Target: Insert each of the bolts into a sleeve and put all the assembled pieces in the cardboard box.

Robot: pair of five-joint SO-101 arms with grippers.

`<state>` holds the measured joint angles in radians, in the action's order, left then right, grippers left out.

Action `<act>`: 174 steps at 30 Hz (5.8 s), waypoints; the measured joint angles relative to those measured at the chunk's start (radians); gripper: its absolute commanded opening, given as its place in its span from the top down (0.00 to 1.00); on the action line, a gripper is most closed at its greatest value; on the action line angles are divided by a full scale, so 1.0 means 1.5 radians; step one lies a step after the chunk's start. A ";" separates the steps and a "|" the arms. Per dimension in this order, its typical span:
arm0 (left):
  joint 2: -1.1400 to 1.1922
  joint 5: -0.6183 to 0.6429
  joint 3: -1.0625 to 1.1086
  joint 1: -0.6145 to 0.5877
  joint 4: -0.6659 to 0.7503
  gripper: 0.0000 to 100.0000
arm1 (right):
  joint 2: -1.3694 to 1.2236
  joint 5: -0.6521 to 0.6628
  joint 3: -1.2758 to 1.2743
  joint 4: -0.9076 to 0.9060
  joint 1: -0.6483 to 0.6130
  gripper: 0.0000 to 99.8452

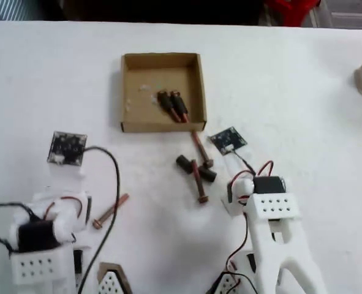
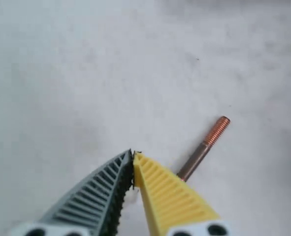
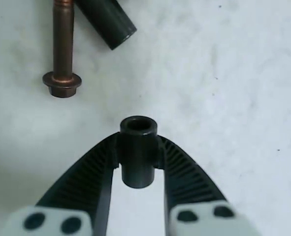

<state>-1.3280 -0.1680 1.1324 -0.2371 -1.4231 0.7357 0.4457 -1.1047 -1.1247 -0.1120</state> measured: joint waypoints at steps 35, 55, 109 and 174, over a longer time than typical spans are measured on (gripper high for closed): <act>0.611 -0.217 -0.064 0.212 0.121 0.82 | 0.001 0.003 -0.024 0.037 0.000 0.98; 0.611 -0.221 -0.077 0.240 0.126 0.75 | 0.001 0.003 -0.024 0.037 0.000 0.98; 0.445 -0.810 0.047 0.582 0.325 0.71 | 0.007 0.054 -0.072 0.142 0.249 0.98; 0.663 -0.447 -0.070 0.649 0.459 0.79 | 0.008 0.089 -0.089 0.152 0.249 0.98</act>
<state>-0.3337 -0.8385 1.0280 0.7357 -0.7342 0.7480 0.5792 -1.2382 -0.8961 0.2608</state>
